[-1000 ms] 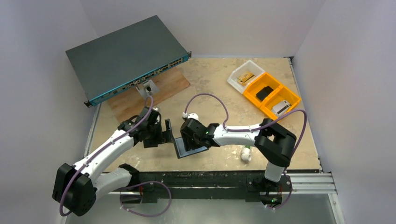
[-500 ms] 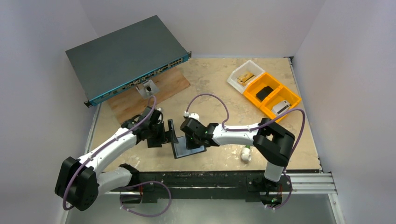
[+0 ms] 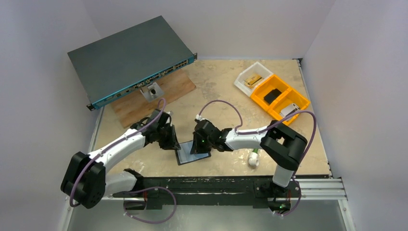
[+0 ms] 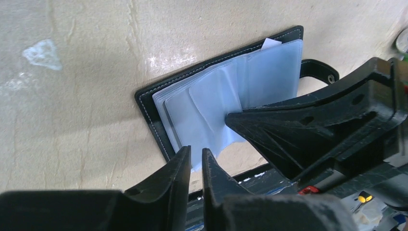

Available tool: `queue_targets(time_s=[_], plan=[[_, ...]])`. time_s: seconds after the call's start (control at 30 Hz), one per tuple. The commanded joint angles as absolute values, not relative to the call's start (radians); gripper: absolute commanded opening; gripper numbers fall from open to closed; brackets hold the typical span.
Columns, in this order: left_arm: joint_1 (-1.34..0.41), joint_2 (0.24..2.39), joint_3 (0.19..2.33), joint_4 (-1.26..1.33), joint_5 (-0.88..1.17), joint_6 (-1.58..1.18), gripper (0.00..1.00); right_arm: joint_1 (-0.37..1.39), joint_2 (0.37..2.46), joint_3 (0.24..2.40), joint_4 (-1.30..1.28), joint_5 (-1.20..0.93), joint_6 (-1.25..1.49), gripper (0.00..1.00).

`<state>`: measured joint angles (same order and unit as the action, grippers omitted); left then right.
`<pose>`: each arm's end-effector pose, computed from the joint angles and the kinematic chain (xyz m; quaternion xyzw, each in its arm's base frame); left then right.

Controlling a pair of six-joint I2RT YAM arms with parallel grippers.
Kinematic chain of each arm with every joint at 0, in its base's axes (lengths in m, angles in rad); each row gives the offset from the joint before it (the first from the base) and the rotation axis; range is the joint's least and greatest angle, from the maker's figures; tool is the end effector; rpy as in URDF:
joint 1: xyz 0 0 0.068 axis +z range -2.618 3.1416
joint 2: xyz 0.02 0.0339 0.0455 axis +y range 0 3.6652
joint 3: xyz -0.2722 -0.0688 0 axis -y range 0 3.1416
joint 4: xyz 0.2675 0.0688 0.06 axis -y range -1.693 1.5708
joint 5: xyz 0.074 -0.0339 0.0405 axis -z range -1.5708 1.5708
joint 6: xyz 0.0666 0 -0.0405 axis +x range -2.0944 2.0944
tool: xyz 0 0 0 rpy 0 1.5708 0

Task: Take the credit cards out of the card holder
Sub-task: Remove the credit card from the card holder.

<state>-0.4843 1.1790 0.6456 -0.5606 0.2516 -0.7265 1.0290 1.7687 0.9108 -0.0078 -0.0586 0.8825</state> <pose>0.2051 -0.1266 0.1577 -0.0870 0.9606 -0.2336 0.1233 0.1951 0.3318 0.1103 -0.0787 0.9348 0.2978 0.1767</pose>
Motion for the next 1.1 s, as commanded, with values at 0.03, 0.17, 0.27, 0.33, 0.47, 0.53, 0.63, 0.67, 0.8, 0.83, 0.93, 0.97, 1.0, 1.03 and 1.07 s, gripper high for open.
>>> queue_targets(time_s=[0.03,0.17,0.27,0.33,0.47,0.53,0.63,0.67,0.8,0.83,0.93,0.97,1.0,1.03,1.07], plan=[[-0.515,1.253,0.651,-0.482,0.275,-0.746,0.07,0.992,1.776,0.840,0.091,-0.139,0.906,0.00],[-0.523,1.301,0.642,-0.457,0.267,-0.757,0.01,0.975,1.773,0.816,0.116,-0.158,0.916,0.00],[-0.531,1.332,0.632,-0.428,0.273,-0.764,0.00,0.971,1.774,0.810,0.121,-0.161,0.917,0.00],[-0.541,1.350,0.623,-0.407,0.280,-0.774,0.00,0.969,1.774,0.807,0.127,-0.164,0.917,0.00],[-0.561,1.383,0.612,-0.376,0.288,-0.797,0.00,0.969,1.769,0.810,0.131,-0.173,0.912,0.00],[-0.566,1.390,0.610,-0.371,0.284,-0.806,0.00,0.969,1.760,0.818,0.129,-0.176,0.906,0.00],[-0.567,1.383,0.600,-0.368,0.272,-0.819,0.00,0.969,1.735,0.839,0.108,-0.174,0.893,0.05],[-0.568,1.379,0.599,-0.368,0.266,-0.821,0.00,0.969,1.724,0.846,0.101,-0.172,0.891,0.09],[-0.566,1.366,0.597,-0.374,0.255,-0.825,0.00,0.969,1.679,0.870,0.062,-0.157,0.890,0.25],[-0.567,1.364,0.597,-0.373,0.254,-0.824,0.00,0.969,1.669,0.878,0.048,-0.152,0.890,0.29],[-0.567,1.366,0.595,-0.365,0.260,-0.821,0.04,0.969,1.633,0.897,0.017,-0.134,0.887,0.37],[-0.567,1.367,0.595,-0.363,0.263,-0.820,0.05,0.969,1.622,0.901,0.007,-0.126,0.887,0.38],[-0.567,1.367,0.595,-0.357,0.269,-0.818,0.05,0.969,1.611,0.908,0.002,-0.114,0.886,0.38],[-0.567,1.366,0.596,-0.353,0.276,-0.817,0.06,0.969,1.598,0.914,-0.029,-0.097,0.886,0.39],[-0.568,1.363,0.598,-0.351,0.281,-0.816,0.06,0.969,1.588,0.919,-0.051,-0.078,0.885,0.39]])
